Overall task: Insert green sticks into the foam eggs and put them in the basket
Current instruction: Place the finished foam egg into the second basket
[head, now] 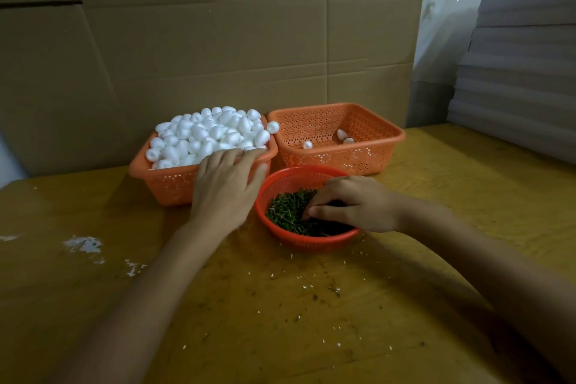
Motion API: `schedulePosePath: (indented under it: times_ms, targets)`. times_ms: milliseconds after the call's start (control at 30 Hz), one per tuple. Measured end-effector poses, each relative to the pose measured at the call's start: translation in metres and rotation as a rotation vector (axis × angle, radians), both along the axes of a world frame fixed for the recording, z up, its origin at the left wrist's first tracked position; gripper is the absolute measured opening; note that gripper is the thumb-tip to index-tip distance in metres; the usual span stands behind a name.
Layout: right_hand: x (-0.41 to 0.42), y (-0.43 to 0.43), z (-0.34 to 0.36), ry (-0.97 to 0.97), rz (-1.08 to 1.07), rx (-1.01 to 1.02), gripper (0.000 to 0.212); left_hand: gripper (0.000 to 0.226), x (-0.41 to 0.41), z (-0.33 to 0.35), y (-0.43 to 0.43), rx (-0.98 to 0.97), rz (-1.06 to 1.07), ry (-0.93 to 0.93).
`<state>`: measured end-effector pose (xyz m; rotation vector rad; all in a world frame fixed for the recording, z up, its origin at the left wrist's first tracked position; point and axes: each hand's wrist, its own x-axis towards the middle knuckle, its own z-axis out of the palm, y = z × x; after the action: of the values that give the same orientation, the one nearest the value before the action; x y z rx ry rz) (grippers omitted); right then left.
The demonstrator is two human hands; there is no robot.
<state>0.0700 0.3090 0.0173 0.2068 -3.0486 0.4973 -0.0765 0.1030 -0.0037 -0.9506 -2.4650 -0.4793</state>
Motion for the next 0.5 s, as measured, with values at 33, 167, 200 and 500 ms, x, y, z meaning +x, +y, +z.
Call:
schedulePosePath:
  times_ms: [33, 167, 200, 500]
  targets:
    - [-0.0001, -0.0002, -0.0003, 0.003, 0.003, 0.003, 0.028, 0.047, -0.0009, -0.0018, -0.0009, 0.012, -0.018, 0.012]
    - [-0.0002, 0.0002, -0.0008, 0.015, 0.000, 0.007, 0.028, 0.044, -0.0046, -0.0067, -0.0011, 0.039, -0.038, 0.024]
    - [-0.0002, 0.0003, -0.0010, 0.015, 0.002, 0.005, 0.028, 0.043, -0.0054, -0.0072, -0.0005, 0.041, -0.033, 0.021]
    - [-0.0017, 0.0023, -0.0029, 0.018, 0.017, -0.013, 0.027, 0.042, -0.0066, -0.0063, 0.0017, 0.158, -0.053, -0.056]
